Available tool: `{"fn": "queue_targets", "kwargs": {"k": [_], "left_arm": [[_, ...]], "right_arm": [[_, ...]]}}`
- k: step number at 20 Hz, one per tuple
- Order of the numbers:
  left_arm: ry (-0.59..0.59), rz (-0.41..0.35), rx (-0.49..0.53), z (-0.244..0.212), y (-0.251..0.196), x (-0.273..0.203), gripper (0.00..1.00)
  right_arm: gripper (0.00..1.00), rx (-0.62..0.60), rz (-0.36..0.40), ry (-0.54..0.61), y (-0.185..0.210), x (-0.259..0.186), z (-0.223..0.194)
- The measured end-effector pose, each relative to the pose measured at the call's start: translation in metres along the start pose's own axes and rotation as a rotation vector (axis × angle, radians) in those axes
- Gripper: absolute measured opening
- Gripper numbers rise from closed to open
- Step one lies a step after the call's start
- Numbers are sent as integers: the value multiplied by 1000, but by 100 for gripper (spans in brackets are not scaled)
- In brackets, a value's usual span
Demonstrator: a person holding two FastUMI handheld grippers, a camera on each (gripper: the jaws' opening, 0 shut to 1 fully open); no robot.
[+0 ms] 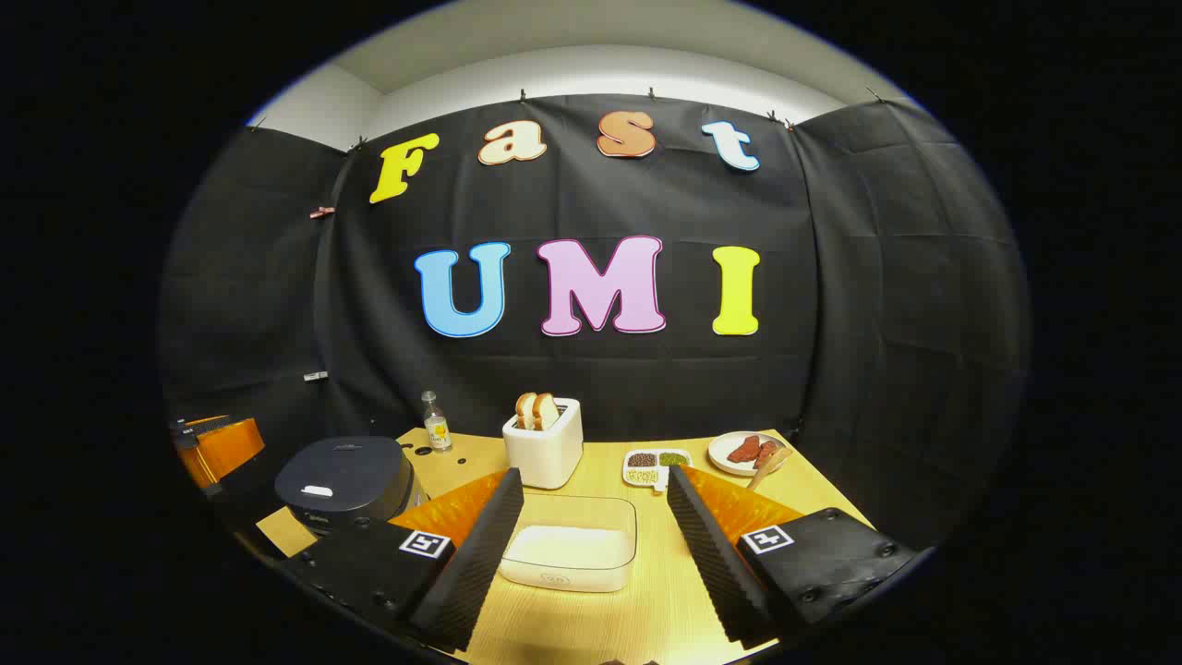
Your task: Close the left gripper, press the button to open the rice cooker; take a wooden spoon from the chopstick holder with the right hand, scoop a spoonful of rice and pour it into the rice cooker, then put the wooden spoon back into the chopstick holder.
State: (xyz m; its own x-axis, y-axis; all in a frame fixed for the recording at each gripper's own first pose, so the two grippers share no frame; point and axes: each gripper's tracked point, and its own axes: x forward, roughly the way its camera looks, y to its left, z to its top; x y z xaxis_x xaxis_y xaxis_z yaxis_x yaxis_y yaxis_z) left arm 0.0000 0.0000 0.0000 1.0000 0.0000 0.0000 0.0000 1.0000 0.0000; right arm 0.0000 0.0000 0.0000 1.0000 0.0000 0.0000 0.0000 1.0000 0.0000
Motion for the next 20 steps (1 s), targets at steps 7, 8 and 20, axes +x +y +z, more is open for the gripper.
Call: {"fn": "queue_targets", "kwargs": {"k": [7,8,20], "left_arm": [[10,-3,-17,-4,-3,-4,95],[12,-3,-20,-5,-3,-4,95],[3,-2,0,5,3,4,95]], "right_arm": [[98,1,-25,-7,-12,-7,-2],[94,3,-28,-6,-13,-8,-2],[98,6,-54,-7,-23,-13,-4]]}}
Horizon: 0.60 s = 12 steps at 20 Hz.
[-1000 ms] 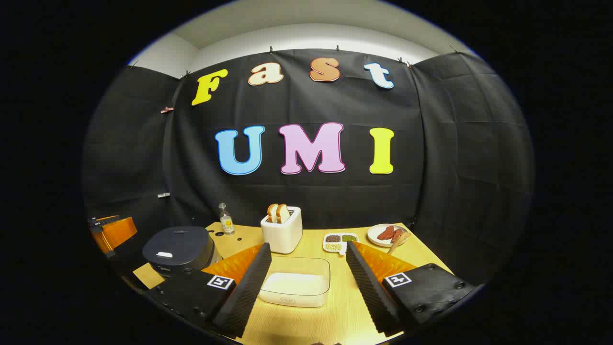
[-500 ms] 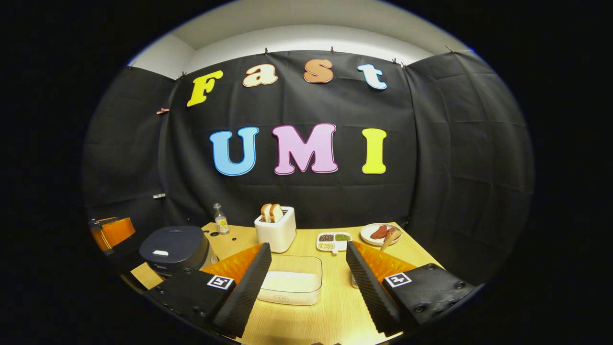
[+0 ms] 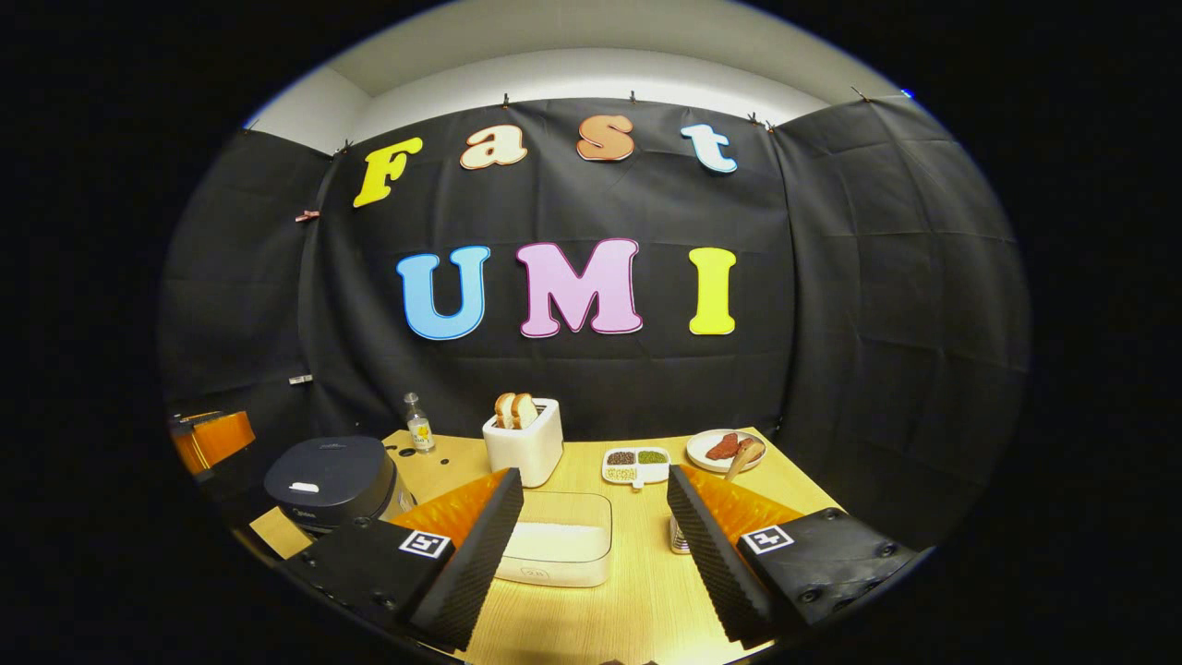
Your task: Close the left gripper, press the button to open the rice cooker; take a wooden spoon from the chopstick holder with the right hand, scoop a spoonful of rice and pour it into the rice cooker, then put the wooden spoon back into the chopstick holder.
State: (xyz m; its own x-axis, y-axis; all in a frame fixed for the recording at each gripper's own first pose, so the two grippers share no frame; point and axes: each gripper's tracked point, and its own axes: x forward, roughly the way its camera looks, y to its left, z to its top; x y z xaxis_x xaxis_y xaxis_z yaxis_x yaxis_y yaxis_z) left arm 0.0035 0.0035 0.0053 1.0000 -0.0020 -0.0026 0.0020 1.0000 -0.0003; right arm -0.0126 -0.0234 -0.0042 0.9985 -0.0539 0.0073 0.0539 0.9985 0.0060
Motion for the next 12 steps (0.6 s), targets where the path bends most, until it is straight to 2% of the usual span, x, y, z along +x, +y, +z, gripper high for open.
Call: {"fn": "queue_targets", "kwargs": {"k": [6,8,10,12], "left_arm": [[-15,-3,5,20,22,16,95],[-12,1,6,24,36,27,90],[13,-17,10,23,42,37,81],[45,-24,8,19,51,50,61]], "right_arm": [[98,8,-17,-9,-4,0,2],[98,9,-15,-12,-2,-3,2],[98,-7,-14,-22,-3,-4,6],[98,-23,-18,-35,-7,-5,11]]}}
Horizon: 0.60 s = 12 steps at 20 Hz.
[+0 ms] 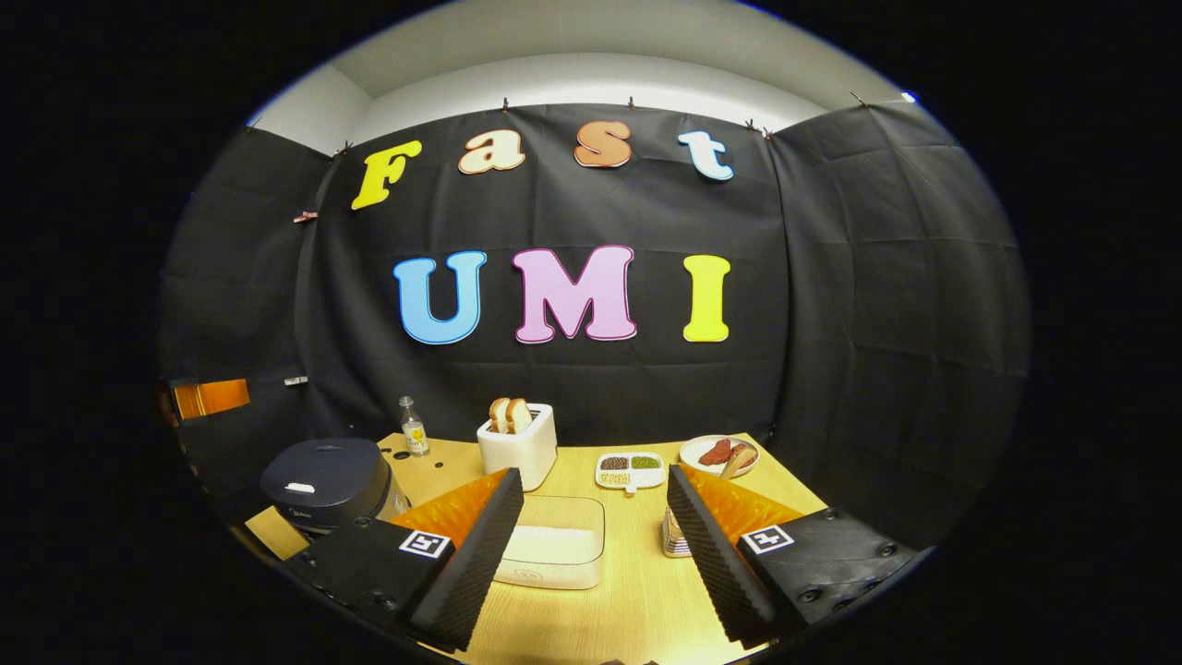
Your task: Close the left gripper, press the button to open the rice cooker; take a wooden spoon from the chopstick holder with the right hand, scoop a spoonful of rice and pour it into the rice cooker, then put the wooden spoon back into the chopstick holder.
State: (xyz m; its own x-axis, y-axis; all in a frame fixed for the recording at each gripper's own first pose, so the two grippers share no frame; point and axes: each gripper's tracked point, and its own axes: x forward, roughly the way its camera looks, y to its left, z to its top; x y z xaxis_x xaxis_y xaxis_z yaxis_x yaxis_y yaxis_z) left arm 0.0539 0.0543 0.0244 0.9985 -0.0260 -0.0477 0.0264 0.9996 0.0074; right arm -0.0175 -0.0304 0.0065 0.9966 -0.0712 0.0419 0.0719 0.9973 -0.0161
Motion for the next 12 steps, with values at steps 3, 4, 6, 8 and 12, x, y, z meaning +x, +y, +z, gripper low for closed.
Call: {"fn": "queue_targets", "kwargs": {"k": [3,4,6,8,12], "left_arm": [[73,4,-13,-14,13,17,39],[94,1,-22,-19,16,22,28],[164,-10,-67,-36,20,32,13],[252,-30,-137,-60,24,39,7],[346,11,-206,-100,38,52,5]], "right_arm": [[98,1,-12,9,-8,5,0],[98,7,-16,17,-10,6,-1],[98,9,-15,27,-13,11,0],[98,7,-7,41,-14,15,-2],[98,0,14,56,-20,29,-3]]}}
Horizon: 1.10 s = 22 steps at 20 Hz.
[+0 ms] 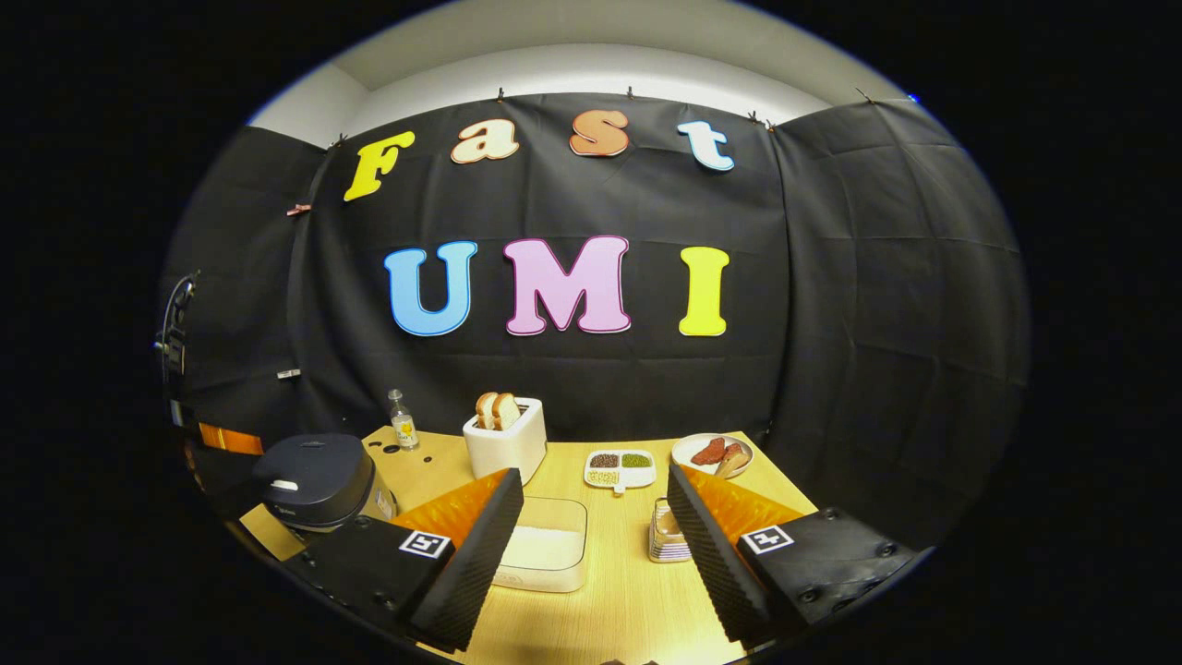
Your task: Close the left gripper, press the button to open the rice cooker; take a wooden spoon from the chopstick holder with the right hand, scoop a spoonful of rice and pour it into the rice cooker, then put the wooden spoon back into the chopstick holder.
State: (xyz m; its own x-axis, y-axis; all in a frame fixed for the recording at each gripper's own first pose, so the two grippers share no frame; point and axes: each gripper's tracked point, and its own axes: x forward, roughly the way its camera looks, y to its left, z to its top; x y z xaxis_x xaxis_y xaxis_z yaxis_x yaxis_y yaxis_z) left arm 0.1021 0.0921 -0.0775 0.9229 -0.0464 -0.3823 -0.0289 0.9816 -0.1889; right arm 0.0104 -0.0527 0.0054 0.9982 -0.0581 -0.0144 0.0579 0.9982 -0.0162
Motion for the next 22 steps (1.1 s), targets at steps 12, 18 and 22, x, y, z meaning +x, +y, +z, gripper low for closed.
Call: {"fn": "queue_targets", "kwargs": {"k": [12,18,22], "left_arm": [[83,82,-27,-52,3,24,6],[58,100,-110,-53,1,24,6],[-80,168,-48,-10,0,3,6]], "right_arm": [[98,-22,71,84,-27,50,-23],[99,-40,96,152,-30,71,-41],[99,-41,108,164,-27,75,-42]]}}
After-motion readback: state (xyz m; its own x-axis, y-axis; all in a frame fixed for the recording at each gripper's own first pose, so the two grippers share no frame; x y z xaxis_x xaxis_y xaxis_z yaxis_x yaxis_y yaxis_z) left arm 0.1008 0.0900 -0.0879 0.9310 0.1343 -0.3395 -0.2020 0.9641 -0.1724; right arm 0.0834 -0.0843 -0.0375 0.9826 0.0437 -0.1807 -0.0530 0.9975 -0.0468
